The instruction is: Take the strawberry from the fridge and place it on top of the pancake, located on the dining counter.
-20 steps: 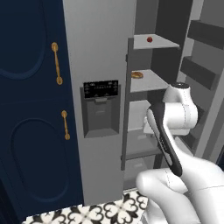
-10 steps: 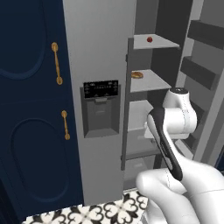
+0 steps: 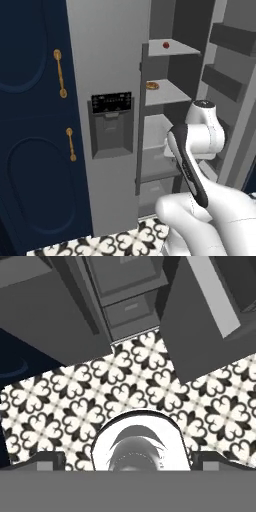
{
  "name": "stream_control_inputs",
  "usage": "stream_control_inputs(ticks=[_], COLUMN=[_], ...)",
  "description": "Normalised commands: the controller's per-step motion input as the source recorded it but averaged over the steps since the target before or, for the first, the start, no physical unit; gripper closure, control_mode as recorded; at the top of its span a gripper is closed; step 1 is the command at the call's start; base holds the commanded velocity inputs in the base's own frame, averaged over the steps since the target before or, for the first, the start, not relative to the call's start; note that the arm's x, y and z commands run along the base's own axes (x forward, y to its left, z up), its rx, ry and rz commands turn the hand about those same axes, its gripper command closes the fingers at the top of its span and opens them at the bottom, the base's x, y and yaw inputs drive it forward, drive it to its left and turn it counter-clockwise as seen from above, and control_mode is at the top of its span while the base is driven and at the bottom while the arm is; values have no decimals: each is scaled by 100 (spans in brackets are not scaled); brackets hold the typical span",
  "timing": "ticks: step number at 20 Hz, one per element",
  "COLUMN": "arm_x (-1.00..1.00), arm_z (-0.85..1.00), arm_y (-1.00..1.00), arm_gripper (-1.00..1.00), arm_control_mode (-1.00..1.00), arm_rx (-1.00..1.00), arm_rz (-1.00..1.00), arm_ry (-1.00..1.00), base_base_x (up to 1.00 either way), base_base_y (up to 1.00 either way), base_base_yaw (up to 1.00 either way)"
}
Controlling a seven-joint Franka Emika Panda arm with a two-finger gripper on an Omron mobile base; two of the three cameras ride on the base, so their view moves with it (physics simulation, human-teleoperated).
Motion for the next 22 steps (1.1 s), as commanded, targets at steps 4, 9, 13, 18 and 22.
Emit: stream_control_inputs(ticks=[4, 9, 13, 18, 22], arm_x=[0, 0, 0, 0, 0], arm_z=[0, 0, 0, 0, 0], arm_y=[0, 0, 0, 0, 0], arm_gripper=[-100, -100, -100, -100, -100], arm_control_mode=[100, 100, 100, 100, 100], arm_rx=[0, 0, 0, 0, 0], arm_rz=[0, 0, 0, 0, 0], arm_ry=[0, 0, 0, 0, 0], base_base_x=[-1, 13, 62, 75, 67], base_base_y=[-3, 0, 0, -6, -15], base_base_yaw=[-37, -22, -1, 0, 2])
